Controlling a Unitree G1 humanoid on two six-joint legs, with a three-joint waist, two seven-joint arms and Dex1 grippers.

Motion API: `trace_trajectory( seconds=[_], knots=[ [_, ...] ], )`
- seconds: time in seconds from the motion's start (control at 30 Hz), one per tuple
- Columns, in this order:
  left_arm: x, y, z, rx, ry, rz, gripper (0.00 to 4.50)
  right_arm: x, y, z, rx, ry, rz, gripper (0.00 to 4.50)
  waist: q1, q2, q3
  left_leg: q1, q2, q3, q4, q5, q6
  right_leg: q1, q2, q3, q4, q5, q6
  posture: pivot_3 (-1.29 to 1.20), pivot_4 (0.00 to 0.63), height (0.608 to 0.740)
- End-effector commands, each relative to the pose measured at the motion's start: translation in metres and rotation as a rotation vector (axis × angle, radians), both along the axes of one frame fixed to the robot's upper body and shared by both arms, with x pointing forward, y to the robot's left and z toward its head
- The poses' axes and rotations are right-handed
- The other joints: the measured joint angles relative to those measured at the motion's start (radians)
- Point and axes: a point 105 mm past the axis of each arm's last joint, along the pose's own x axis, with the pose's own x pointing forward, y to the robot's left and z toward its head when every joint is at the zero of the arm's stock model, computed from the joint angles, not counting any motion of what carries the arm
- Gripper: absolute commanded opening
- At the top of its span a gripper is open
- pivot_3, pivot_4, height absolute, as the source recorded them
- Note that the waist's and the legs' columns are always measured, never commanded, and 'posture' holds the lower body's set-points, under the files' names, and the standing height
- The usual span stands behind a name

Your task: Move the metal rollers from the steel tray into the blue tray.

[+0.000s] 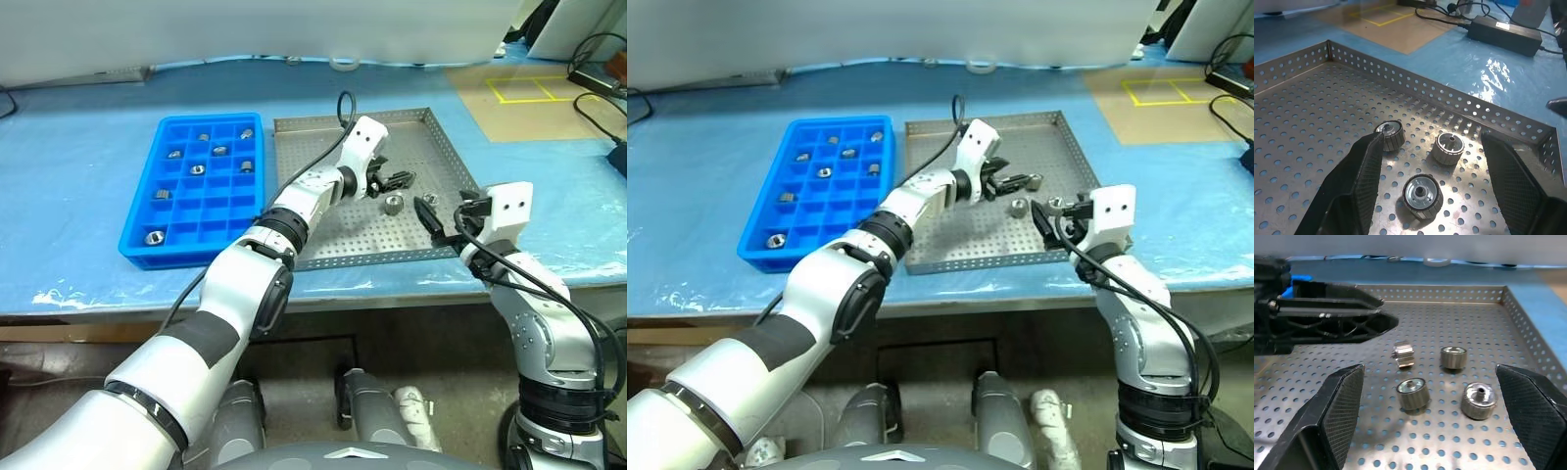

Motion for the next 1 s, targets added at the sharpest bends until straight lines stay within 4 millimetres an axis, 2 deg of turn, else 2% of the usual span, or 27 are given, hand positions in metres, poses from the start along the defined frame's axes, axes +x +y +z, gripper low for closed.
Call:
trace_trajectory(
  seconds=[0.03,0.23,0.37,0.53,0.6,0.73,0.8,0.93,1.0],
  knots=[
    [0.008,0.018,0.026,-0.075,-0.064,0.025,3.32,0.004,0.007,0.016,0.009,-0.076,0.036,4.5,0.0,0.0,0.0,0.0,0.0,0.0,0.0,0.0,0.0,0.0,0.0,0.0,0.0,0.0,0.0,-0.37,0.15,0.74],
    [0.016,0.04,0.032,-0.103,-0.092,0.092,3.32,0.014,0.017,0.017,0.01,-0.082,0.093,4.5,0.028,0.0,0.0,0.001,0.003,0.0,0.0,0.0,0.0,0.0,0.0,0.0,0.001,0.0,-0.001,-0.31,0.15,0.74],
    [0.018,0.047,0.031,-0.115,-0.083,0.114,3.32,0.016,0.024,0.015,0.014,-0.077,0.117,4.5,0.053,0.0,0.0,0.001,0.004,0.0,0.0,0.0,0.0,0.0,0.0,0.0,0.002,0.0,-0.001,-0.29,0.15,0.74],
    [0.026,0.054,0.019,-0.109,0.018,0.186,3.32,0.016,0.024,0.013,-0.008,-0.071,0.117,4.5,0.066,0.001,0.0,0.006,0.003,0.002,-0.002,-0.002,-0.003,0.005,-0.002,0.0,0.0,0.0,-0.001,-0.3,0.15,0.74],
    [0.026,0.053,0.017,-0.102,0.023,0.191,3.32,0.017,0.02,0.014,-0.005,-0.073,0.102,4.5,0.065,0.001,0.003,0.019,0.003,0.003,-0.007,-0.004,-0.006,0.016,-0.001,0.0,-0.004,-0.004,0.004,-0.31,0.15,0.74],
    [0.023,0.048,0.014,-0.084,0.015,0.174,3.32,0.013,0.02,0.01,-0.029,-0.062,0.11,4.5,0.055,0.007,0.014,0.068,0.004,0.006,-0.02,-0.014,-0.011,0.067,0.005,-0.005,-0.032,-0.009,0.011,-0.34,0.15,0.74],
    [0.022,0.046,0.012,-0.078,0.018,0.173,3.32,0.011,0.021,0.01,-0.022,-0.063,0.108,4.5,0.045,0.007,0.015,0.084,0.004,0.007,-0.022,-0.024,-0.012,0.083,0.005,-0.012,-0.038,-0.016,0.014,-0.35,0.15,0.74],
    [0.019,0.04,0.007,-0.072,0.028,0.15,3.32,0.007,0.019,0.007,-0.015,-0.06,0.09,4.5,0.029,0.008,0.014,0.105,0.001,0.012,-0.023,-0.05,-0.012,0.104,0.004,0.002,-0.039,-0.039,0.017,-0.37,0.15,0.74],
    [0.017,0.038,0.006,-0.073,0.034,0.139,3.32,0.005,0.02,0.005,-0.018,-0.056,0.091,4.5,0.027,0.011,0.012,0.106,-0.001,0.013,-0.024,-0.063,-0.011,0.11,0.005,0.007,-0.037,-0.05,0.007,-0.37,0.15,0.74]
  ],
)
